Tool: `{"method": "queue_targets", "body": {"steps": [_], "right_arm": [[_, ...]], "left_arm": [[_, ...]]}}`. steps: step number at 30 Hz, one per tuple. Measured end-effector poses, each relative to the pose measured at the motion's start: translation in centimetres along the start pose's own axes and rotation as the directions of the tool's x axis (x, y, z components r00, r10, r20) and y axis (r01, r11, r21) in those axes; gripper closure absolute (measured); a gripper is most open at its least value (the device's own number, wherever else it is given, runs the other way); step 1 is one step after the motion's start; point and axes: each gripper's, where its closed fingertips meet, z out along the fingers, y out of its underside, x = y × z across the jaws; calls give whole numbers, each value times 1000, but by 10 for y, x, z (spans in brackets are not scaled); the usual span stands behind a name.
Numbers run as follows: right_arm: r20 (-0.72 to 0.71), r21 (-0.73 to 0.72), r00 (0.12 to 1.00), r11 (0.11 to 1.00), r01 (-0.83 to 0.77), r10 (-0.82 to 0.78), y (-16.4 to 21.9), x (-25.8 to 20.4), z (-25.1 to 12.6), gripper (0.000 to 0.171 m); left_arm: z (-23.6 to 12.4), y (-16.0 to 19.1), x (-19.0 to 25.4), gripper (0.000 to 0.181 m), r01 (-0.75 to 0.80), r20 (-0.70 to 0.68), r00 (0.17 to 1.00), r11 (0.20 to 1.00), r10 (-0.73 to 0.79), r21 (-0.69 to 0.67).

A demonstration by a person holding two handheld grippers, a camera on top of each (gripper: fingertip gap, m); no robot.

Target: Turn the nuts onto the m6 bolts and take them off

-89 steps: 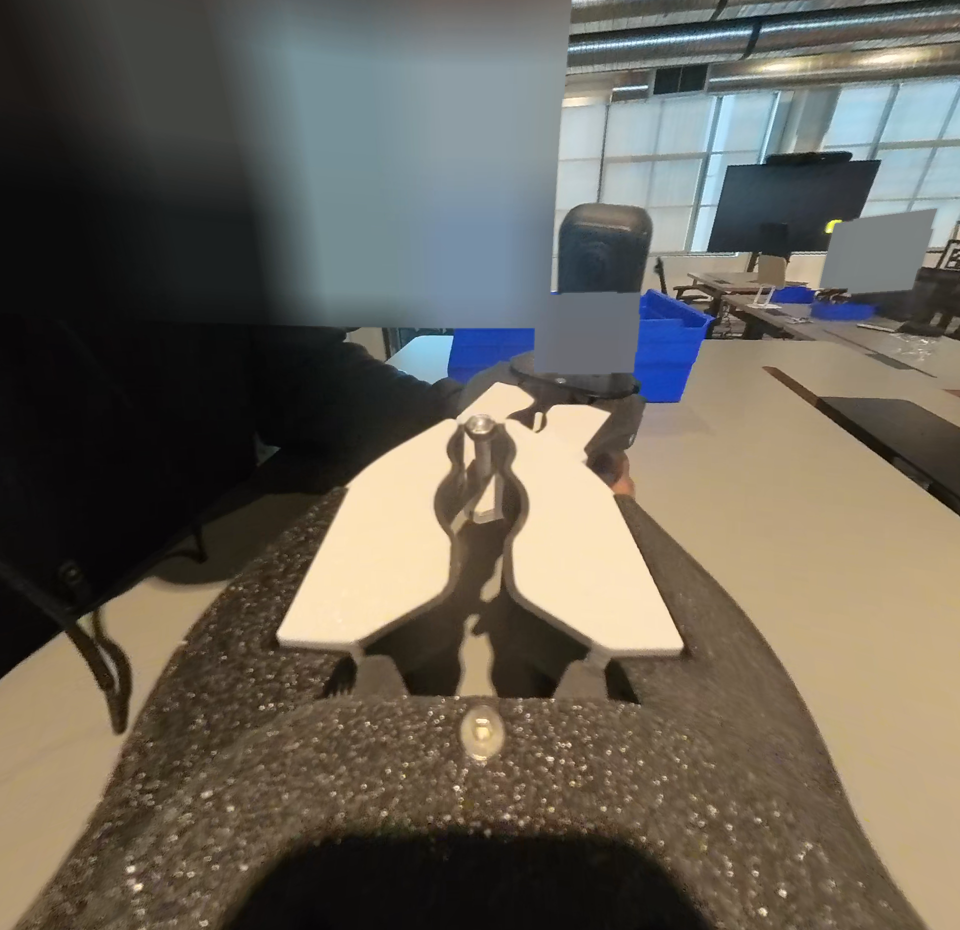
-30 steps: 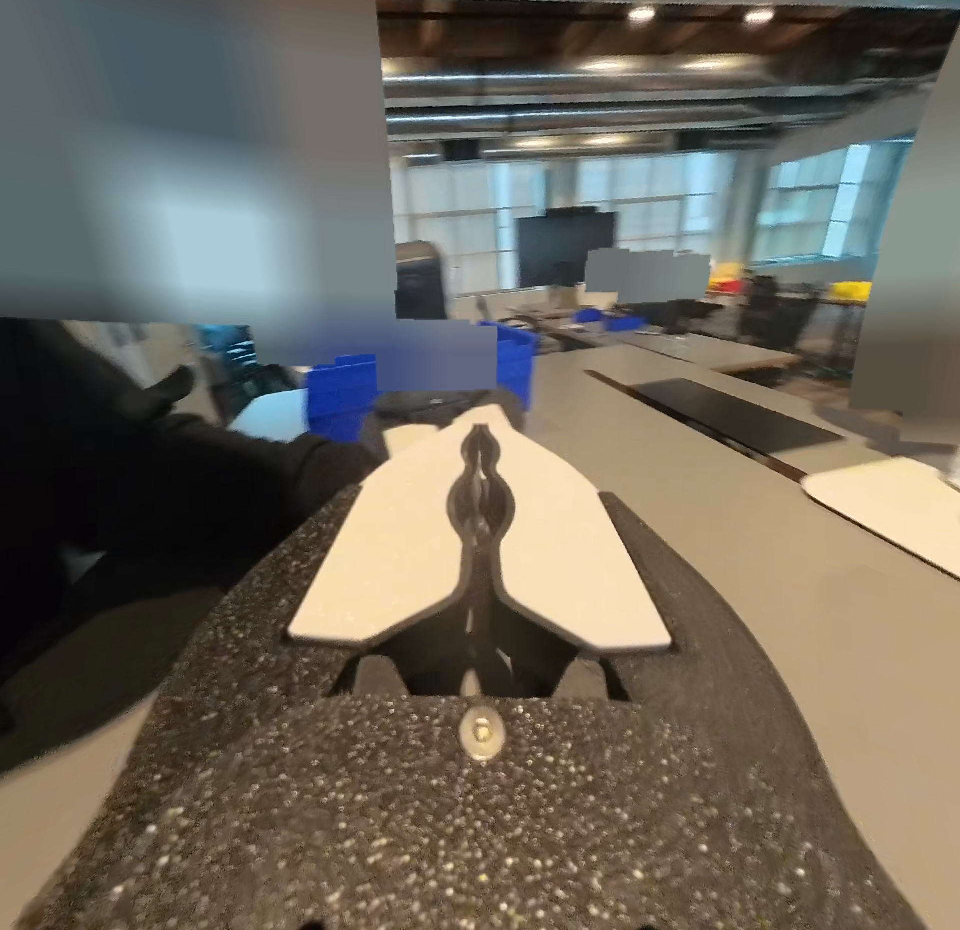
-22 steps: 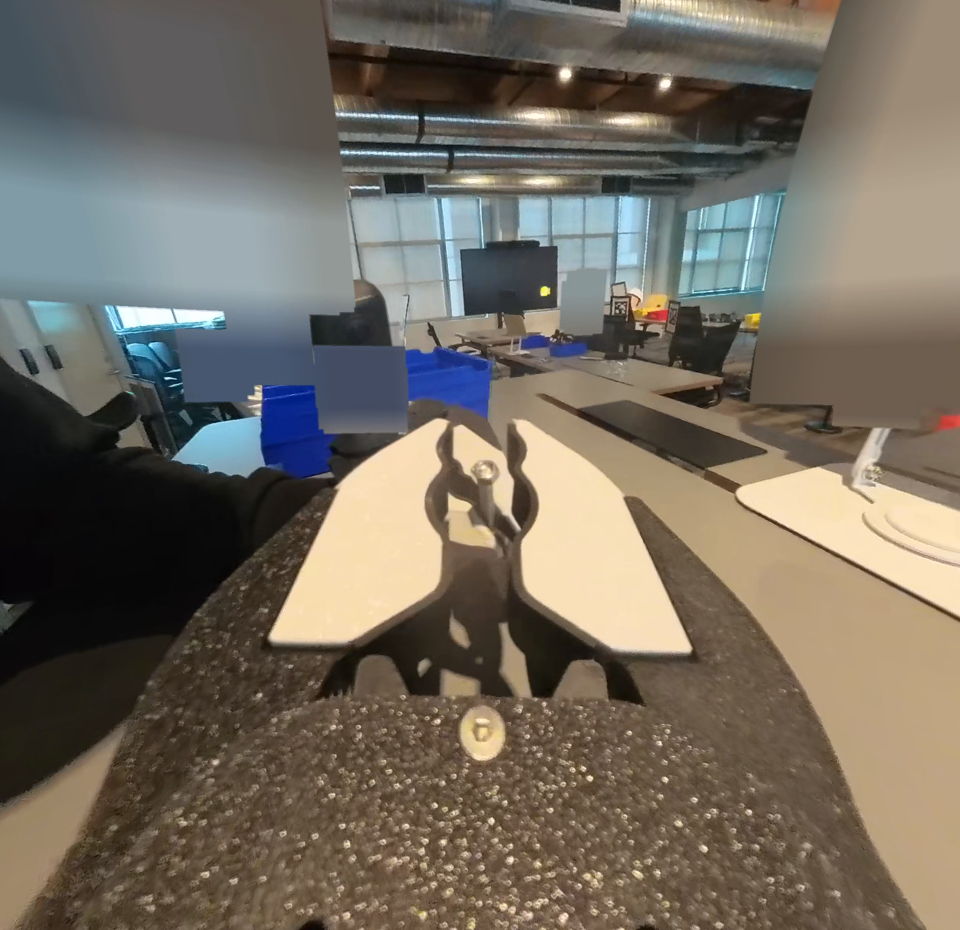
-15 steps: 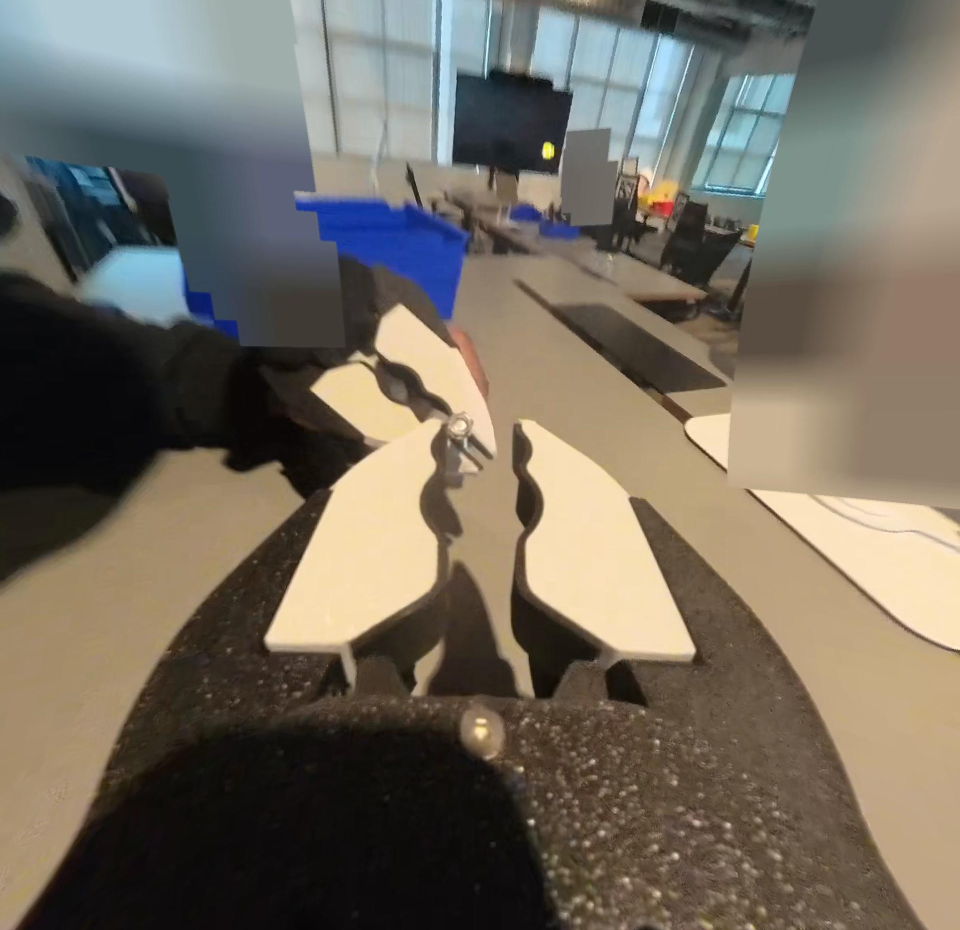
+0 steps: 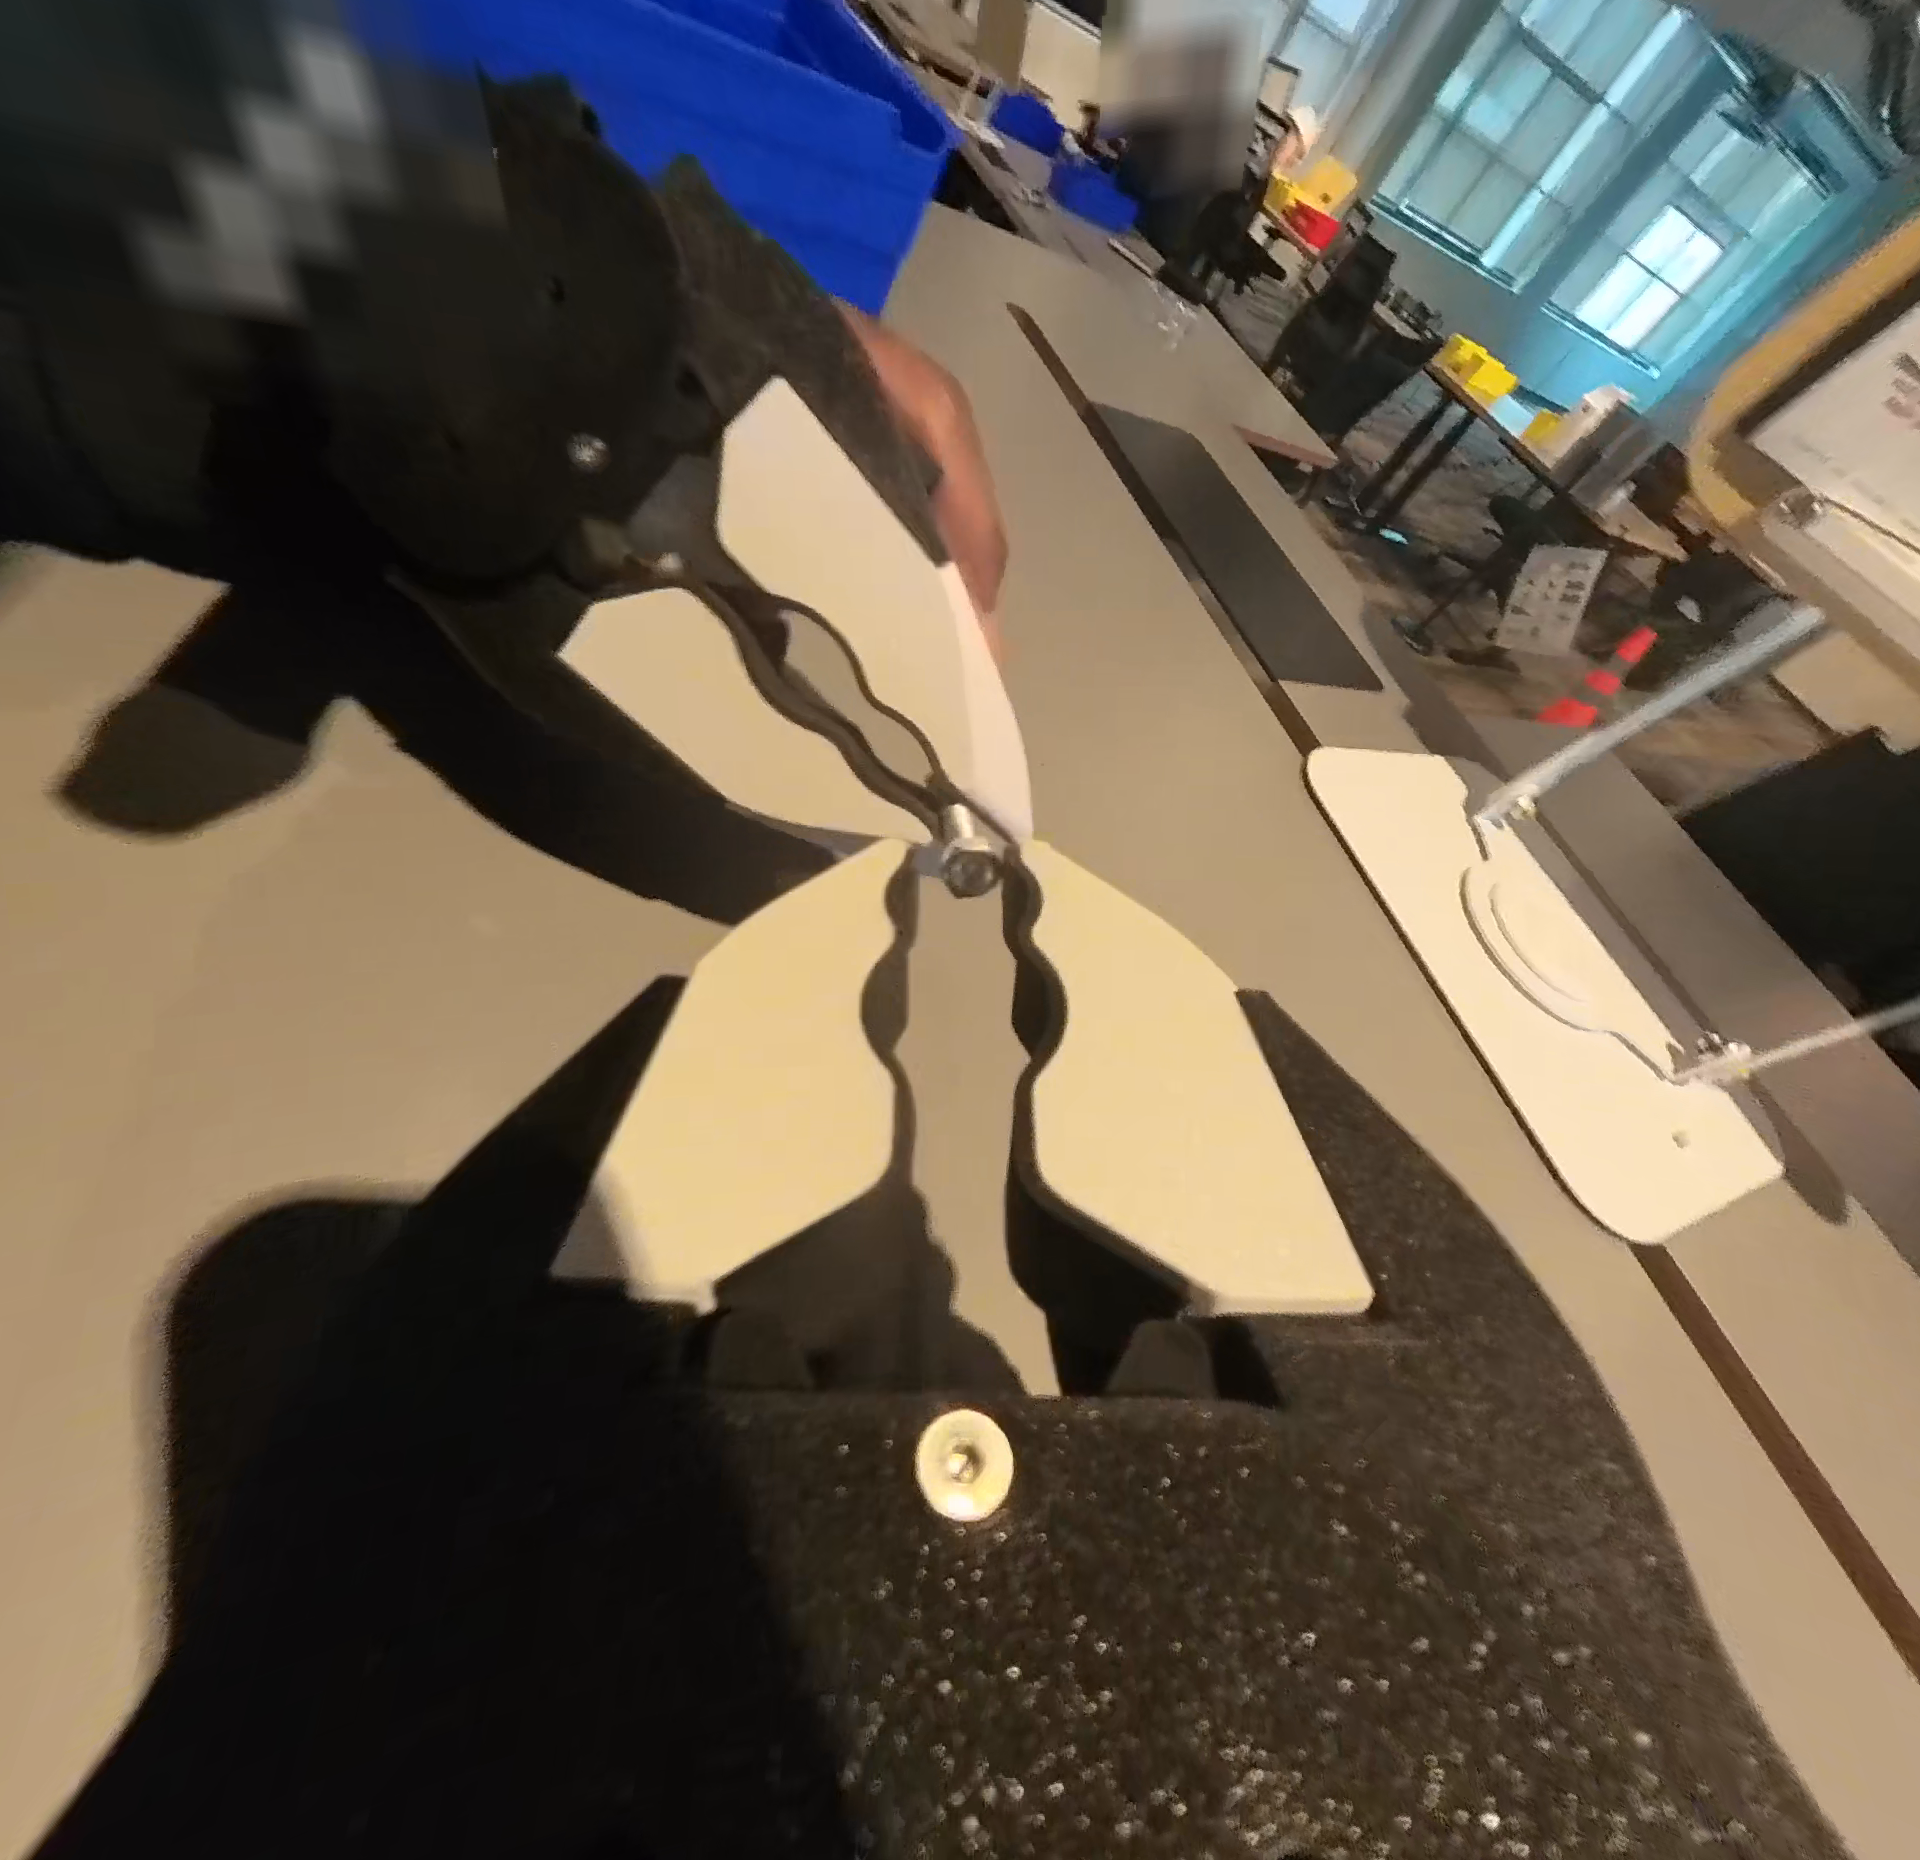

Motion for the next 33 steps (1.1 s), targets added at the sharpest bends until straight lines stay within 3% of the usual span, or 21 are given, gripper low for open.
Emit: {"method": "queue_targets", "body": {"steps": [1, 3, 6, 8, 10, 12, 16, 20, 22, 25, 29, 31, 33], "right_arm": [[-19, -8, 999, 999, -42, 42, 1, 2, 1, 160], [-19, -6, 975, 975, -223, 222, 1, 4, 4, 160], [80, 38, 845, 845, -533, 529, -1, 3, 5, 157], [167, 59, 789, 792, -607, 592, -4, 2, 4, 140], [176, 75, 822, 825, -560, 542, -5, 7, 1, 125], [120, 98, 906, 904, -417, 405, -5, 13, -3, 122], [4, 49, 996, 995, -87, 87, 2, 14, -4, 127], [8, -14, 999, 999, 36, -35, 8, 3, 1, 142], [24, -27, 1000, 1000, 15, -15, 8, -1, 3, 161], [14, -50, 983, 982, -181, 182, 10, 1, 6, 161], [137, 34, 790, 794, -606, 597, 4, 3, 5, 160], [179, 45, 784, 791, -610, 595, 2, 4, 4, 139], [125, 43, 870, 874, -484, 476, 4, 8, 3, 131]], "left_arm": [[0, 1, -2, 176, -22, 19, 1000, 1000, 23, -13], [1, 4, -6, 176, -78, 55, 995, 996, 80, -48], [2, 7, -8, 176, -118, 79, 989, 990, 124, -75], [3, 12, -9, 176, -83, 75, 993, 993, 90, -89], [3, 15, -10, 176, -41, 68, 997, 996, 47, -85], [2, 16, -9, 176, -7, 51, 999, 998, 11, -70], [2, 11, 1, 176, 2, -11, 1000, 999, -2, -37], [2, 6, 8, 175, -11, -49, 999, 1000, 11, -12], [2, 7, 6, 176, -24, -38, 999, 999, 23, -28], [3, 11, 2, 176, -79, 0, 997, 995, 80, -67], [2, 10, -4, 176, -79, 36, 996, 994, 82, -79], [3, 14, -4, 176, -56, 33, 998, 994, 59, -90], [3, 14, -4, 176, -31, 21, 999, 996, 33, -82]]}}
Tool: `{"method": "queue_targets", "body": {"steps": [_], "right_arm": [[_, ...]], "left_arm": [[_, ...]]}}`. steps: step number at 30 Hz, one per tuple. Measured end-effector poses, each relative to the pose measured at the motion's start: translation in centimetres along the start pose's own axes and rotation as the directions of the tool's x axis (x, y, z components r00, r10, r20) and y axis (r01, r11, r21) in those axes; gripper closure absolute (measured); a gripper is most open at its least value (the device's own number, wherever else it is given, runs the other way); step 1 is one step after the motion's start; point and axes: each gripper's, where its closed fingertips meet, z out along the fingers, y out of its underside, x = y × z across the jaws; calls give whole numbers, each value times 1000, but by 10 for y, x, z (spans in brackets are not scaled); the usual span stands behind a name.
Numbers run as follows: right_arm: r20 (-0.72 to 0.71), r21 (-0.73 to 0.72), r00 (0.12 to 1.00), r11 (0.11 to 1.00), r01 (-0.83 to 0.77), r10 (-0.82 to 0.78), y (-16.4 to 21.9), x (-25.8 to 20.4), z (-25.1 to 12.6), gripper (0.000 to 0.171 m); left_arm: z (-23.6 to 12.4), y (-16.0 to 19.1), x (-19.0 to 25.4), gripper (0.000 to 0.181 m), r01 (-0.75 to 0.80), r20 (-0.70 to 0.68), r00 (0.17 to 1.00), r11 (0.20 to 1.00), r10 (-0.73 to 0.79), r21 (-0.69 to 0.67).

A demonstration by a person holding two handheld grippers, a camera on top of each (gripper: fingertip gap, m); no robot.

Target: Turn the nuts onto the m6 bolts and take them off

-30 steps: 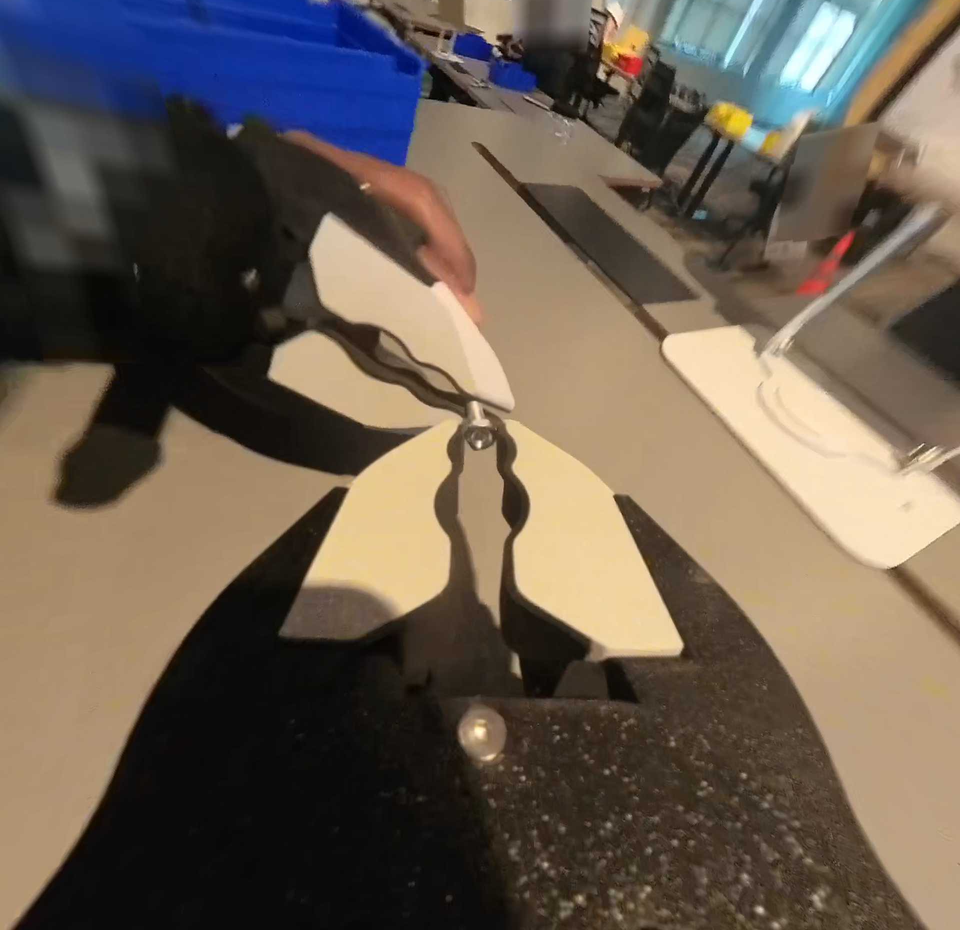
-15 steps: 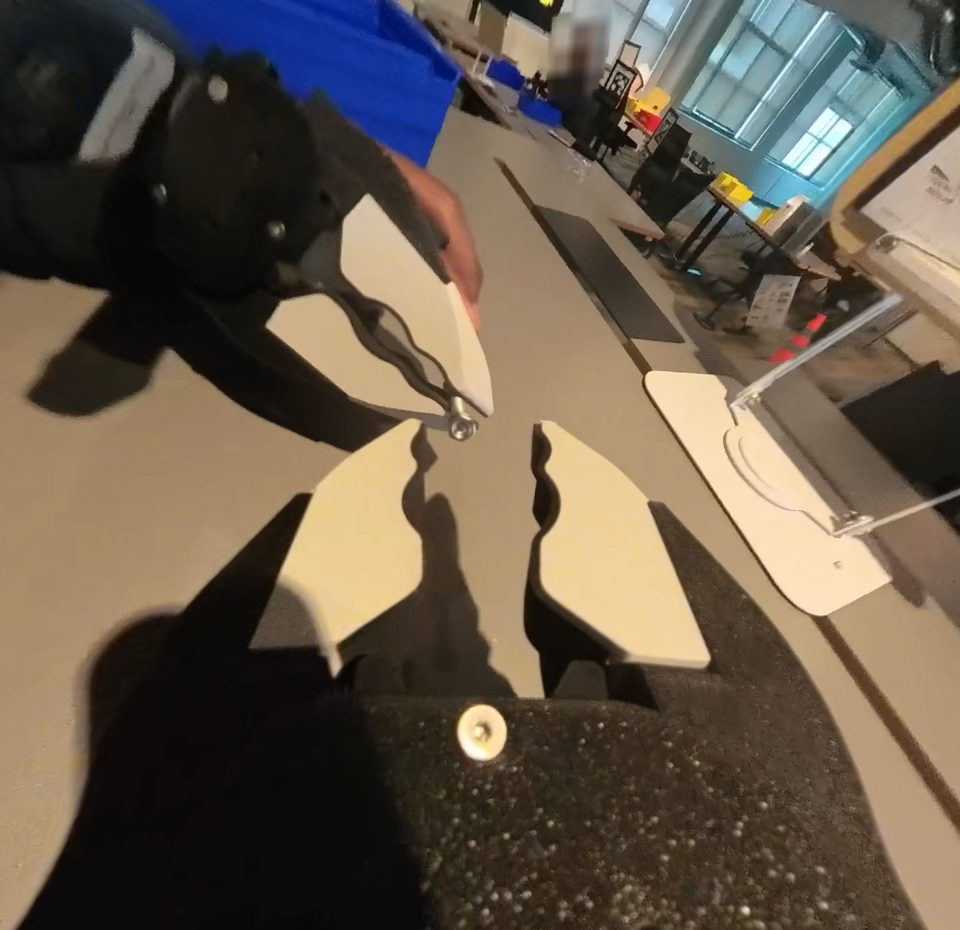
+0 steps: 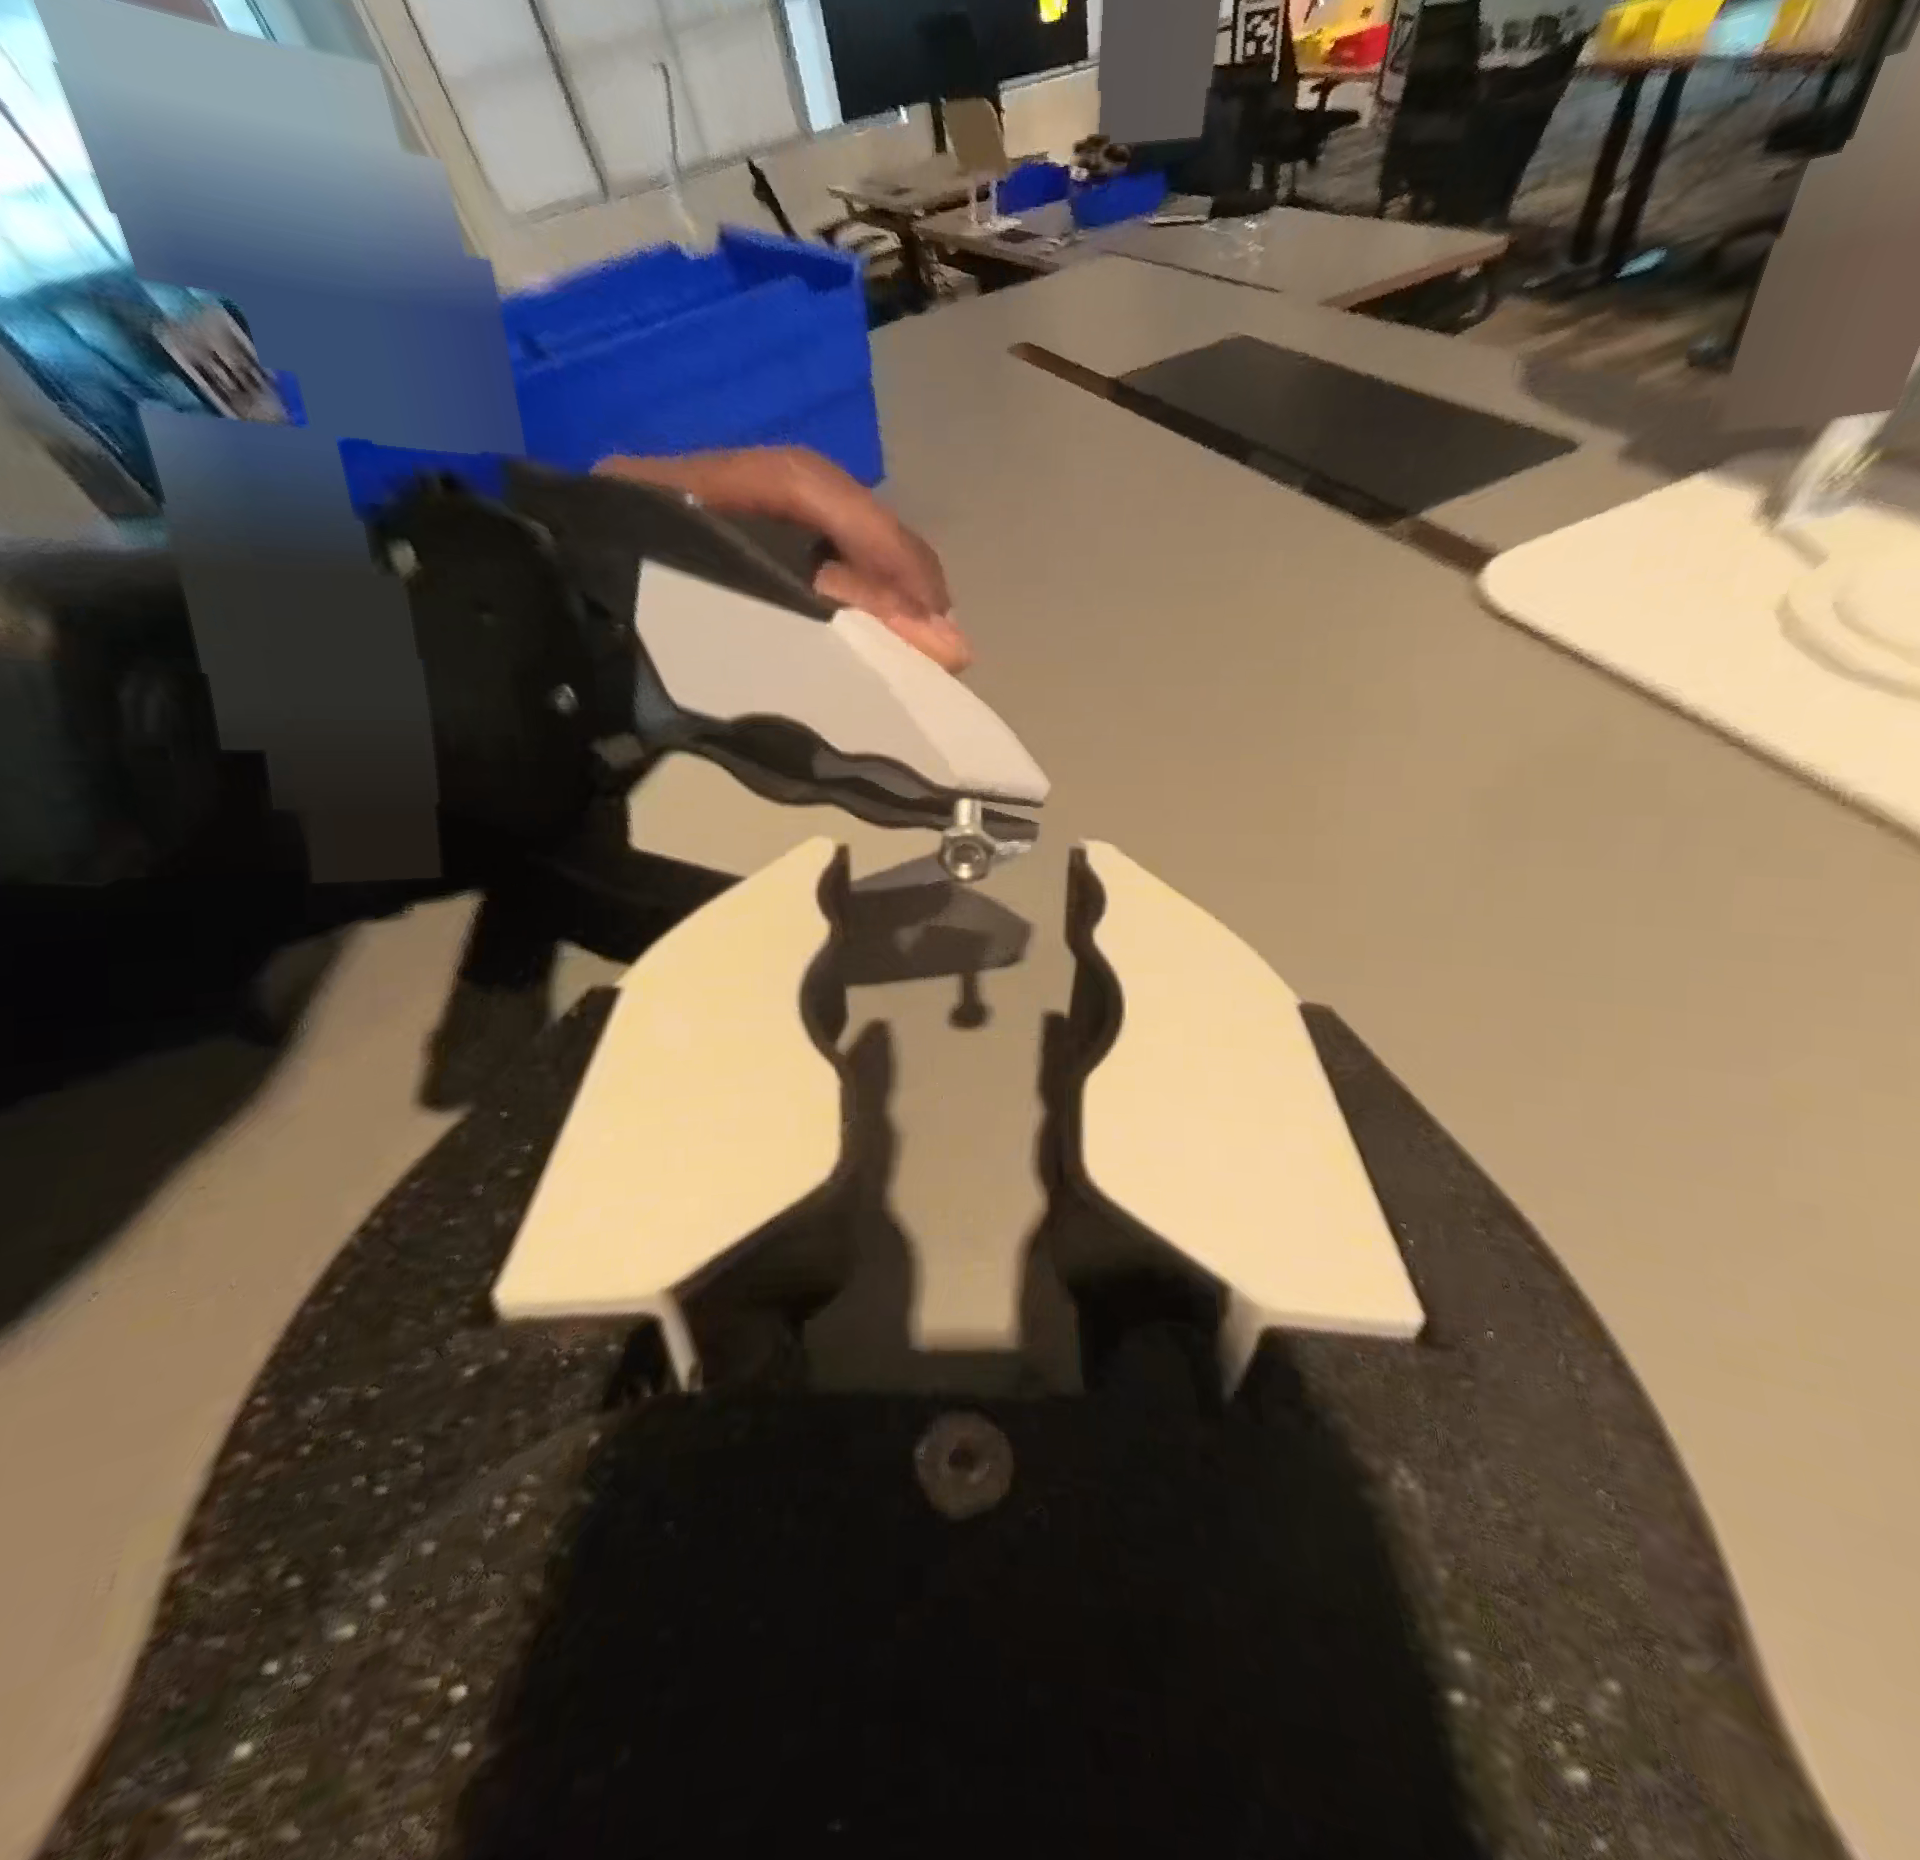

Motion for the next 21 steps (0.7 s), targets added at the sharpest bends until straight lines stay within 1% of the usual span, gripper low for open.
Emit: {"method": "queue_targets", "body": {"steps": [2, 5, 7, 8, 9, 11, 12, 13, 14, 15, 16, 17, 18, 19, 20, 21], "right_arm": [[-57, -46, 980, 981, 189, -192, 2, 3, -1, 129], [-84, -129, 892, 893, 432, -444, 7, -1, 0, 134], [-83, -188, 839, 835, 517, -538, 14, -2, 3, 142], [-87, -207, 832, 827, 523, -548, 17, -2, 5, 149], [-98, -215, 843, 838, 502, -530, 17, -2, 5, 158], [-121, -220, 905, 900, 377, -408, 17, 0, 6, 160], [-128, -204, 946, 941, 270, -299, 17, 0, 7, 160], [-128, -177, 979, 975, 132, -156, 17, 0, 7, 160], [-114, -140, 994, 990, -24, 8, 17, -1, 8, 161], [-79, -99, 984, 981, -165, 158, 16, -3, 8, 160], [-31, -68, 965, 963, -261, 260, 15, -4, 8, 160], [17, -54, 953, 952, -301, 302, 13, -6, 8, 157], [43, -44, 955, 956, -292, 293, 10, -7, 7, 146], [46, -32, 967, 968, -249, 250, 7, -6, 7, 134], [43, -27, 983, 984, -178, 179, 5, -5, 6, 127], [25, -29, 996, 996, -84, 85, 5, -4, 5, 126]], "left_arm": [[0, 0, 2, 176, 18, -19, 1000, 1000, -18, 8], [0, -2, 7, 175, 18, -52, 999, 1000, -17, 21], [-1, -5, 11, 175, 8, -73, 997, 999, -5, 39], [-1, -7, 13, 175, 0, -79, 997, 999, 3, 42], [-1, -6, 14, 175, -11, -78, 997, 999, 14, 37], [0, -5, 11, 176, -40, -53, 998, 999, 41, 17], [0, -5, 9, 176, -55, -38, 998, 998, 56, 9], [1, -4, 8, 176, -73, -25, 997, 997, 73, -1], [1, -4, 7, 176, -97, -13, 995, 995, 96, -13], [1, -4, 7, 176, -109, -5, 994, 994, 108, -19], [2, -4, 7, 176, -97, -6, 995, 995, 97, -16], [2, -5, 6, 176, -73, -6, 997, 997, 73, -11], [2, -4, 6, 176, -57, -7, 998, 998, 57, -12], [2, -3, 5, 176, -43, -11, 999, 999, 43, -13], [2, -2, 6, 176, -26, -16, 1000, 1000, 26, -11], [2, -1, 6, 176, -13, -22, 1000, 1000, 13, -8]]}}
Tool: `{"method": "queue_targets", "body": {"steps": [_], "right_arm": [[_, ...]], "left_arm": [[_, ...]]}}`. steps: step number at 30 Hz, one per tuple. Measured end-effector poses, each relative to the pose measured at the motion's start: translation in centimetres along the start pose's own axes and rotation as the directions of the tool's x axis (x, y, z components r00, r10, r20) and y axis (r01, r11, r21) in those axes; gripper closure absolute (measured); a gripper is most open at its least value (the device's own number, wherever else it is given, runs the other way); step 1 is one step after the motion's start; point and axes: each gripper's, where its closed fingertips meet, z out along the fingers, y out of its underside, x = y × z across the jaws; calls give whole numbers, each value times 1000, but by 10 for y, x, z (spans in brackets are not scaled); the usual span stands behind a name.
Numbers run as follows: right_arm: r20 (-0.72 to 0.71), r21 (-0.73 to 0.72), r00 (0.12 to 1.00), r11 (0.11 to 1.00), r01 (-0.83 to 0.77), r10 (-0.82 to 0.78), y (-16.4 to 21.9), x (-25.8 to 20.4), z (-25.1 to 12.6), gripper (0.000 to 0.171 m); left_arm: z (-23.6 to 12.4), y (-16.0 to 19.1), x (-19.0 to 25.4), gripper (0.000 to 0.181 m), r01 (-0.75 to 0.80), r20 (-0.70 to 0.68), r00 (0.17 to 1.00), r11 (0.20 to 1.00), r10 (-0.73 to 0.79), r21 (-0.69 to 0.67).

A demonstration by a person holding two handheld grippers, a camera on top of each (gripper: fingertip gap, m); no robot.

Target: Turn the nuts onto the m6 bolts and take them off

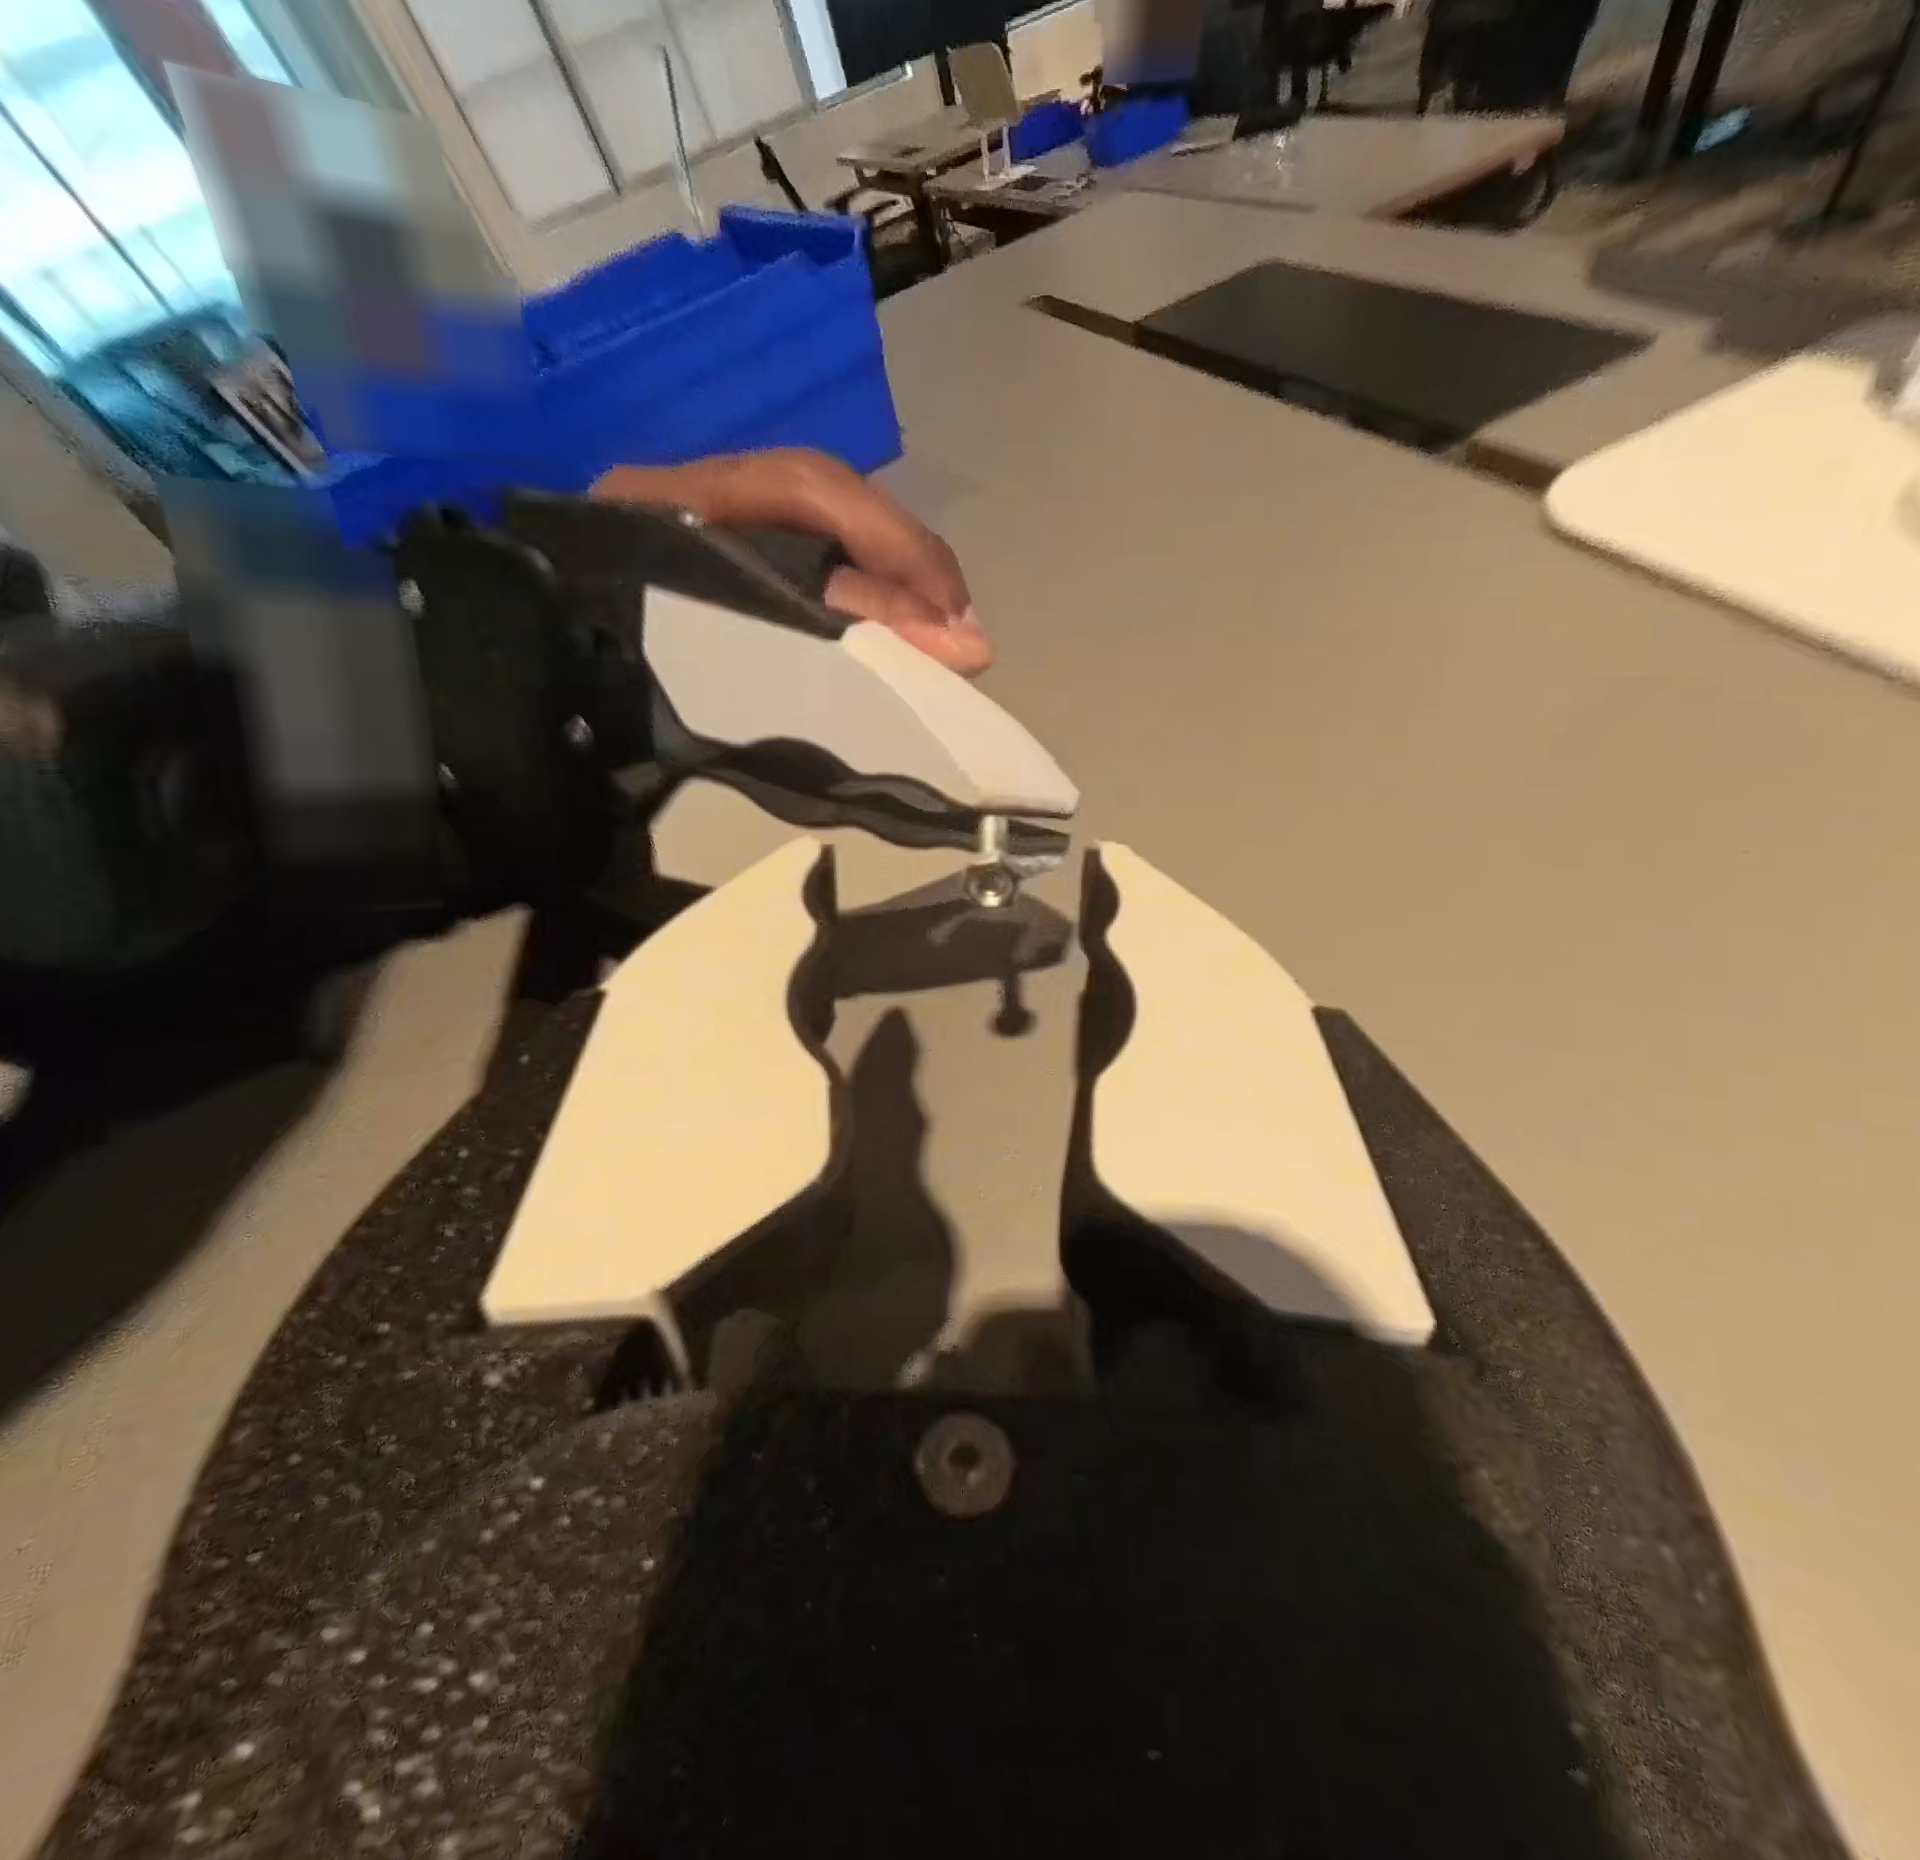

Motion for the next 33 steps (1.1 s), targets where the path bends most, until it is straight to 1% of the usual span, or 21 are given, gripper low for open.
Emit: {"method": "queue_targets", "body": {"steps": [2, 5, 6, 8, 9, 10, 11, 12, 14, 15, 16, 17, 18, 20, 22, 24, 27, 28, 30, 31, 33], "right_arm": [[-49, -25, 976, 977, 211, -212, 0, 3, -2, 123], [-74, -89, 879, 881, 465, -472, 3, 2, -2, 127], [-70, -101, 846, 847, 521, -529, 5, 0, -2, 129], [-76, -125, 811, 813, 569, -580, 8, -2, -1, 142], [-78, -134, 813, 814, 565, -578, 9, -2, 0, 154], [-92, -144, 826, 828, 542, -556, 9, -1, 1, 161], [-104, -149, 855, 858, 491, -508, 8, 0, 1, 161], [-112, -147, 897, 900, 410, -427, 8, 1, 2, 161], [-113, -100, 980, 983, 155, -166, 7, 2, 3, 161], [-93, -62, 996, 998, 10, -16, 6, 2, 3, 161], [-57, -24, 992, 993, -113, 112, 6, 2, 3, 160], [-14, 6, 982, 982, -190, 190, 4, 1, 2, 161], [30, 27, 976, 976, -216, 215, 1, 0, 1, 161], [79, 63, 987, 987, -147, 142, -7, -3, -3, 146], [38, 52, 999, 998, 25, -27, -7, -1, -5, 137], [-25, 14, 977, 977, 214, -213, -5, 3, -6, 133], [-90, -60, 895, 900, 432, -436, -1, 6, -6, 135], [-103, -88, 871, 876, 473, -481, 2, 7, -5, 138], [-103, -126, 847, 852, 509, -521, 7, 5, -2, 149], [-107, -141, 846, 850, 507, -522, 8, 4, 0, 158], [-128, -169, 881, 886, 432, -455, 11, 6, 3, 160]], "left_arm": [[0, 1, 1, 176, 19, -16, 1000, 1000, -19, 7], [-1, -2, 5, 175, 44, -51, 998, 999, -42, 32], [-1, -3, 7, 175, 45, -63, 997, 998, -42, 41], [-2, -6, 11, 175, 43, -85, 996, 997, -38, 59], [-2, -7, 11, 175, 38, -87, 996, 997, -33, 63], [-2, -6, 11, 175, 30, -77, 997, 998, -26, 53], [-1, -5, 9, 175, 16, -63, 998, 999, -13, 43], [-1, -4, 7, 175, 2, -49, 999, 999, -1, 34], [-1, -3, 4, 176, -39, -14, 999, 999, 39, 12], [0, -3, 3, 176, -63, 2, 998, 998, 63, 0], [0, -3, 2, 176, -70, 9, 997, 998, 70, -3], [0, -4, 2, 176, -54, 9, 999, 999, 54, 3], [0, -5, 1, 176, -25, 10, 1000, 1000, 25, 11], [0, -2, -2, 176, 16, 12, 1000, 1000, -16, 3], [0, 2, -2, 176, 52, -4, 999, 999, -52, 6], [-1, 2, -2, 176, 90, -18, 996, 996, -89, 19], [-1, 0, 2, 176, 107, -55, 993, 993, -104, 40], [-1, -1, 4, 176, 101, -68, 993, 994, -98, 46], [-1, -4, 8, 176, 85, -82, 993, 995, -80, 56], [-1, -5, 8, 176, 77, -78, 994, 996, -72, 52], [1, -2, 7, 176, 35, -55, 998, 999, -34, 23]]}}
